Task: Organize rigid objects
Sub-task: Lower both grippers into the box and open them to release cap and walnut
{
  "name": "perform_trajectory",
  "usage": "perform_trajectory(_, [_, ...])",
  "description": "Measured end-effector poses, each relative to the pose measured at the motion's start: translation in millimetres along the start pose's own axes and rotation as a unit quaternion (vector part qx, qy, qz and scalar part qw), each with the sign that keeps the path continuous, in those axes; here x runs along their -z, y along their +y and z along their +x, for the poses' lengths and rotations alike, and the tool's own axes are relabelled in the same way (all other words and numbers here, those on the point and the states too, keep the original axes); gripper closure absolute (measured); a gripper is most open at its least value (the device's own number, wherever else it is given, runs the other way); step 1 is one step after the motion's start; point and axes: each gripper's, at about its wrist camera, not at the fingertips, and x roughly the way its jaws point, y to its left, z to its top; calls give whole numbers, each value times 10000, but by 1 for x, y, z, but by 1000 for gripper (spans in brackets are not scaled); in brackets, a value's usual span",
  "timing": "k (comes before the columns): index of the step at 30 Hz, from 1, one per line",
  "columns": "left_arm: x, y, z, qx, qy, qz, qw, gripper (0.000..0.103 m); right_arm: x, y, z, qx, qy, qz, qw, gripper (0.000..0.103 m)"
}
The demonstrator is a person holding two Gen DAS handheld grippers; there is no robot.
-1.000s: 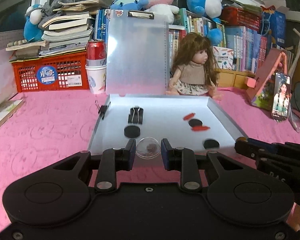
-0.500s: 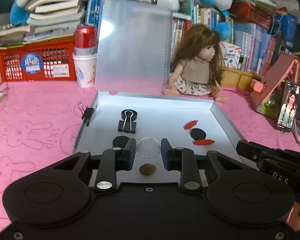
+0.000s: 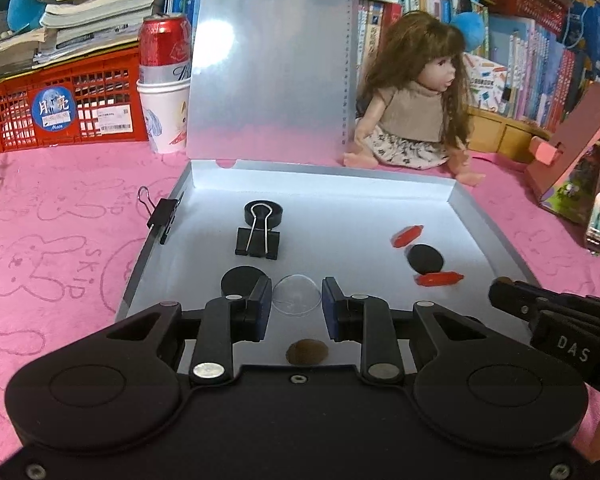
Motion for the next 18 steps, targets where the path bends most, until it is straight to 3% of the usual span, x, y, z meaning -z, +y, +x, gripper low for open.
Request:
perform_trajectory(10, [-4,-6,17,-153,49,120,9998,77,0,2,14,-12,143,-63,9999,81])
perform_trajectory(18, [-8,-14,26,-17,73,140,9999,77,-3,1,22,-86,199,-8,9998,81])
